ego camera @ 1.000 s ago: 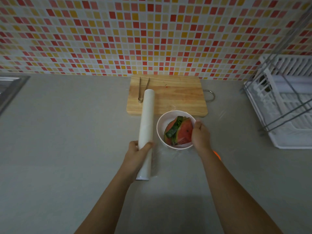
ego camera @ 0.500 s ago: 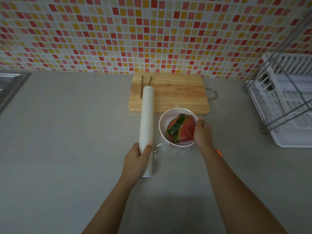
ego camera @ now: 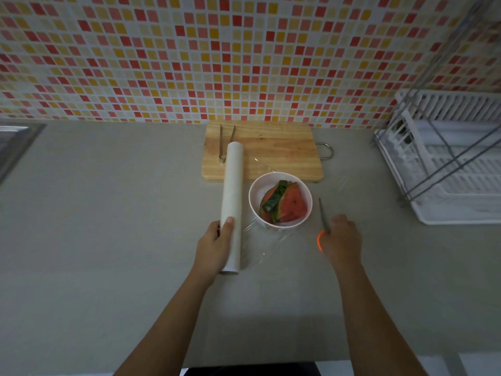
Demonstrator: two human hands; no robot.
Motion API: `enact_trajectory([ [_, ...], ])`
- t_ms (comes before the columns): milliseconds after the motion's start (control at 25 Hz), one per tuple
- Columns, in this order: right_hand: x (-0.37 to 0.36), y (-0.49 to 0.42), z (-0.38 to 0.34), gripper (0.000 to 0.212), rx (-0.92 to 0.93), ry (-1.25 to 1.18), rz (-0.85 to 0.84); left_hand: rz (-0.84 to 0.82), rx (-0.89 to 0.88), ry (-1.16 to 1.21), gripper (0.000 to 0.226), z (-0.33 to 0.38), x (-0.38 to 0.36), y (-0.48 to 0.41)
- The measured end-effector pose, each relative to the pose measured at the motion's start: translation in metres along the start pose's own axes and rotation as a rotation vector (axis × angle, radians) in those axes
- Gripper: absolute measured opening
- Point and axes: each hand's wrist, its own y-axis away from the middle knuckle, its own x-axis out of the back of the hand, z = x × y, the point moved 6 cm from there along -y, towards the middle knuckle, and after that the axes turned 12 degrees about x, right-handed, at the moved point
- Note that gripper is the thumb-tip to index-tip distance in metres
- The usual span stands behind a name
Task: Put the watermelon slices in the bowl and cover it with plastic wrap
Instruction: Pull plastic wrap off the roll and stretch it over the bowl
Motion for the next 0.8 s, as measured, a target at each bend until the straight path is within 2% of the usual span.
enact_trajectory([
  [200,-0.011,0.018,0.007,0.031,-0.009,0.124,-0.076,0.008,-0.011,-0.018,0.042,0.002,0.000,-0.001],
  [440,0.001,0.017,0.008,0.030,-0.014,0.070,-0.093,0.011,-0.029,-0.049,0.040,0.002,0.000,-0.001],
  [520,0.012,0.024,0.006,0.033,-0.039,-0.132,-0.021,0.017,-0.031,-0.054,0.040,0.001,0.000,0.000],
  [600,0.013,0.037,-0.006,0.032,-0.025,-0.477,-0.038,0.025,-0.029,-0.058,0.039,0.001,0.000,0.001],
  [720,0.001,0.065,-0.046,0.030,0.097,-1.015,-0.235,0.050,-0.020,-0.069,0.040,0.002,0.001,0.003],
  [800,-0.008,0.079,-0.066,0.028,0.126,-1.112,-0.348,0.070,-0.017,-0.061,0.044,0.003,0.003,0.006],
])
